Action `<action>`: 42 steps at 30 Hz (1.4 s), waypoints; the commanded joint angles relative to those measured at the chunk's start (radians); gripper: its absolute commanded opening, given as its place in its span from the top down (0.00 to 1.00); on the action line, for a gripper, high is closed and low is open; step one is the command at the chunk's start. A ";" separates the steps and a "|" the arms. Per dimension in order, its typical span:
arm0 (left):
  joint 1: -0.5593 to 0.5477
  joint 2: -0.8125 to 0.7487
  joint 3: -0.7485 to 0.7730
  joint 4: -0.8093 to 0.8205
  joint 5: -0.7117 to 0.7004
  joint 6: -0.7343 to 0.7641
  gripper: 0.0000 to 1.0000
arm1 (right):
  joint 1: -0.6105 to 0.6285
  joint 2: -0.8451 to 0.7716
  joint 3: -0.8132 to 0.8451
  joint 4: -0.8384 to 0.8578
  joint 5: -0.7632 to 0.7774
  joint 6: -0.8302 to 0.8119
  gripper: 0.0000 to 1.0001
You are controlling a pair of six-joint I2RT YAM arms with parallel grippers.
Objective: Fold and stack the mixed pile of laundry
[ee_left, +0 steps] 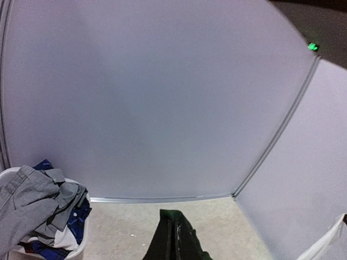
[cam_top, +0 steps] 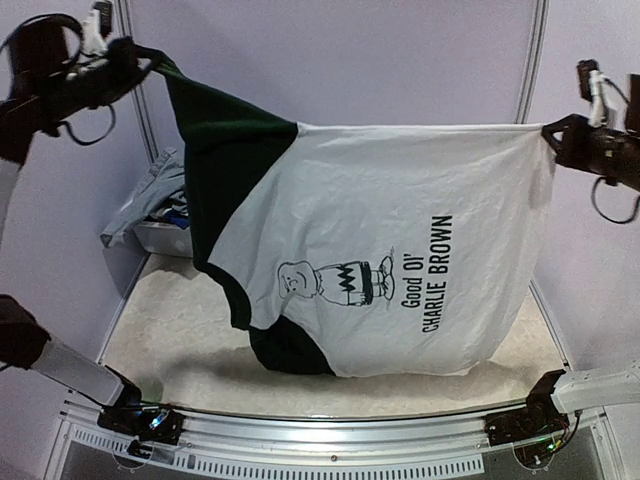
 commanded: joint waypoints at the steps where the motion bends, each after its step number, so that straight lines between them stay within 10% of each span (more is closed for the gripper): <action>1: 0.010 0.208 -0.045 0.033 -0.160 0.068 1.00 | -0.244 0.151 -0.190 0.175 -0.073 0.017 0.99; 6: 0.019 0.291 -0.145 0.064 -0.132 0.084 1.00 | -0.315 0.257 -0.328 0.282 -0.222 0.039 0.99; 19: -0.007 -0.298 -0.579 0.256 0.030 0.021 1.00 | -0.314 -0.164 -0.474 0.409 -0.739 0.099 0.99; 31: -0.012 -0.674 -0.535 0.317 0.285 -0.069 1.00 | -0.315 -0.439 -0.235 0.340 -0.934 0.099 0.99; 42: -0.009 -0.522 -0.160 0.185 0.293 -0.068 1.00 | -0.316 -0.373 -0.025 0.326 -0.828 0.141 0.99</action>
